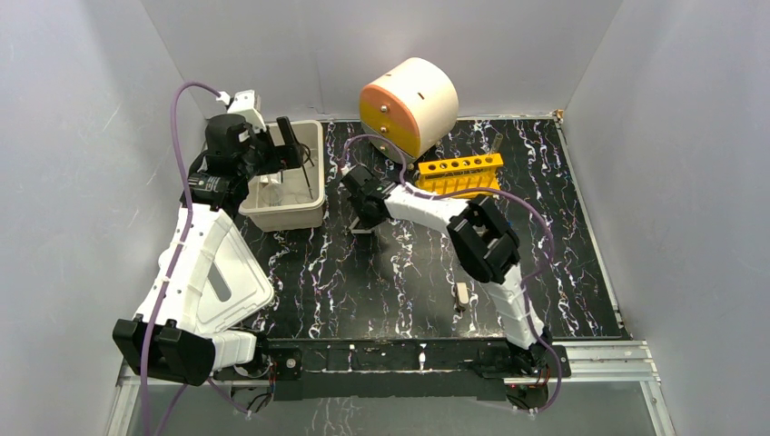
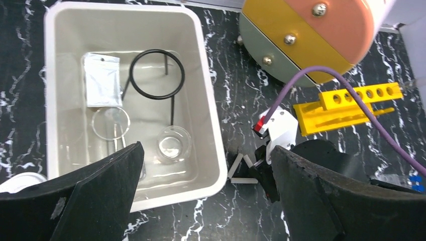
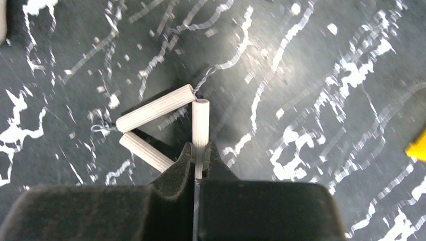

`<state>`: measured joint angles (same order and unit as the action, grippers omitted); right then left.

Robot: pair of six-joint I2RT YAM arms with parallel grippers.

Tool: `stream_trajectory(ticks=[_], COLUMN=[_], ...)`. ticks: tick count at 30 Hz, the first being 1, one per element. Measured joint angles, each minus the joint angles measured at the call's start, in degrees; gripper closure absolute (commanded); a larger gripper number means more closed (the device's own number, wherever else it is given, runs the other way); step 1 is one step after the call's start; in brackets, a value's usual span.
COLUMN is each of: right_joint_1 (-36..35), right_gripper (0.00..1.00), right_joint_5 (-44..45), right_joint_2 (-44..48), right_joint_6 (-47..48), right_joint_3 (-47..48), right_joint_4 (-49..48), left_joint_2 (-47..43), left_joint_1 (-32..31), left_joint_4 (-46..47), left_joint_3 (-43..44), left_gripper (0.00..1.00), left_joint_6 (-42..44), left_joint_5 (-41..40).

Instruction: Organize the chemistry lab equipment

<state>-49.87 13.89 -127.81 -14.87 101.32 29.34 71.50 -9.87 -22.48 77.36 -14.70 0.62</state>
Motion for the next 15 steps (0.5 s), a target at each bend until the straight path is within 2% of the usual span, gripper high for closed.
stream_trajectory(ticks=[7, 15], right_joint_1=[2.1, 6.4], right_gripper=[1.0, 1.0], right_joint_5=[1.4, -1.4], right_joint_2=[15.5, 31.2], right_joint_6=[-1.9, -4.6], right_joint_3=[-12.9, -17.7], right_joint_4=[-5.7, -14.8], left_joint_2=[0.0, 0.9], left_joint_1=[0.0, -0.8], left_joint_4=[1.7, 7.5], left_joint_3=[-2.3, -4.8], left_gripper=[0.02, 0.02], left_joint_6=[-4.5, -10.8], left_joint_5=[6.9, 17.8])
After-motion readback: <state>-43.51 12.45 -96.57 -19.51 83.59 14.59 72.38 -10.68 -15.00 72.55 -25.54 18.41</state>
